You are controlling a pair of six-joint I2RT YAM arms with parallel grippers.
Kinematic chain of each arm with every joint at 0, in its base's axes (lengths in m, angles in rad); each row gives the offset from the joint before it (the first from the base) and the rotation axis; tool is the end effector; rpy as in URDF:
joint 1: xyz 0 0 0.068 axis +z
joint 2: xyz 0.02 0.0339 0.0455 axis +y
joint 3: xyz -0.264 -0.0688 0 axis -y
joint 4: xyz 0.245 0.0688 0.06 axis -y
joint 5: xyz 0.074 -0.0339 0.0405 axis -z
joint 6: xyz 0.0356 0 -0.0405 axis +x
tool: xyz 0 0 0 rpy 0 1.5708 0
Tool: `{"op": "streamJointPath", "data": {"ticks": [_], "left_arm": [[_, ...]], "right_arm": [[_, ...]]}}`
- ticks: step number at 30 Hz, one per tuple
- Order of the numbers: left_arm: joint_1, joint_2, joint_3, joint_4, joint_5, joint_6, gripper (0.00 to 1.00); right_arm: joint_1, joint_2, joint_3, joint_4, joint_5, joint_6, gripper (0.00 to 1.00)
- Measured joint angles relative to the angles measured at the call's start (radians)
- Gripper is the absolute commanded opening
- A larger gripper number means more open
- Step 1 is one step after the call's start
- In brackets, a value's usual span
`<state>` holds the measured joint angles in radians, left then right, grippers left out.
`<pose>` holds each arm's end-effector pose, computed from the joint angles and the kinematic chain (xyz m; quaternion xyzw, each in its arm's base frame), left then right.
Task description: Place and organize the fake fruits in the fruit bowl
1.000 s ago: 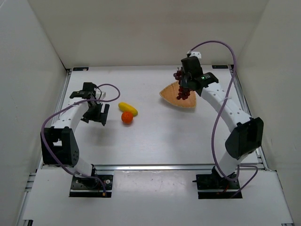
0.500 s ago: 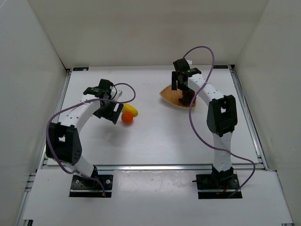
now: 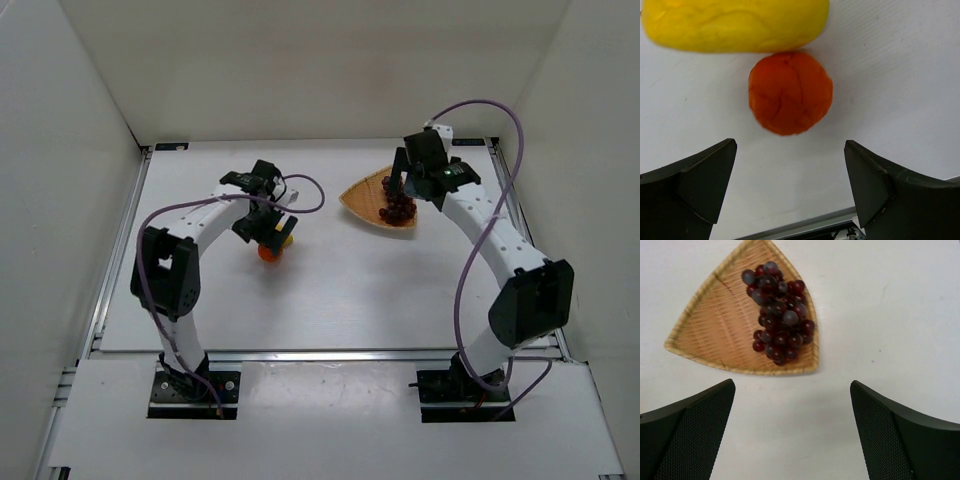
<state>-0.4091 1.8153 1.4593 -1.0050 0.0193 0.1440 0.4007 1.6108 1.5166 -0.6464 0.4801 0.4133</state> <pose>0.3275 -0.1428 0.2333 0.2725 0.9564 -0.0233 0.1025 0.3361 0.1245 0.3427 0.1015 0.8882 -0.0447 0.4458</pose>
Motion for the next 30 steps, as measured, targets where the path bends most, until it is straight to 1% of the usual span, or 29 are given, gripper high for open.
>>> {"op": "streamJointPath", "data": {"ticks": [3,7,8,11,12,14,15,16,18,19,22,24,25,27,30], "left_arm": [[-0.01,0.069,0.029,0.01,0.016,-0.003,1.0],[-0.011,0.152,0.052,0.011,0.022,-0.005,0.93],[-0.011,0.166,0.056,0.012,0.022,-0.006,0.84],[-0.011,0.184,0.061,0.014,0.015,-0.01,0.68],[-0.011,0.184,0.062,0.016,0.013,-0.012,0.57],[-0.013,0.184,0.066,0.018,0.011,-0.005,0.46],[-0.014,0.184,0.066,0.019,0.011,-0.003,0.38],[-0.016,0.183,0.066,0.018,0.011,-0.003,0.27],[-0.021,0.181,0.066,0.01,0.011,0.0,0.15],[-0.027,0.178,0.066,0.002,0.011,0.005,0.11],[-0.062,0.169,0.093,-0.046,0.011,0.022,0.11],[-0.113,0.172,0.165,-0.092,0.006,0.04,0.11],[-0.141,0.177,0.216,-0.113,0.002,0.048,0.11],[-0.207,0.211,0.38,-0.138,-0.014,0.066,0.11],[-0.29,0.268,0.582,-0.084,-0.041,0.083,0.11]], "right_arm": [[-0.013,-0.059,-0.075,0.0,0.008,0.017,1.0],[-0.037,-0.1,-0.154,-0.002,0.012,0.036,1.0],[-0.043,-0.109,-0.17,-0.002,0.012,0.041,1.0],[-0.053,-0.139,-0.206,-0.001,0.013,0.052,1.0],[-0.054,-0.148,-0.214,-0.002,0.014,0.056,1.0],[-0.054,-0.169,-0.234,-0.002,0.015,0.063,1.0],[-0.054,-0.178,-0.242,-0.002,0.015,0.068,1.0],[-0.054,-0.188,-0.251,0.0,0.015,0.074,1.0],[-0.054,-0.207,-0.267,-0.001,0.014,0.081,1.0],[-0.054,-0.22,-0.275,-0.002,0.015,0.083,1.0],[-0.055,-0.266,-0.304,0.001,0.018,0.087,1.0],[-0.057,-0.298,-0.325,0.001,0.024,0.09,1.0],[-0.059,-0.311,-0.336,0.0,0.027,0.092,1.0],[-0.064,-0.335,-0.357,-0.003,0.035,0.104,1.0],[-0.075,-0.386,-0.407,-0.006,0.045,0.129,1.0]]}}
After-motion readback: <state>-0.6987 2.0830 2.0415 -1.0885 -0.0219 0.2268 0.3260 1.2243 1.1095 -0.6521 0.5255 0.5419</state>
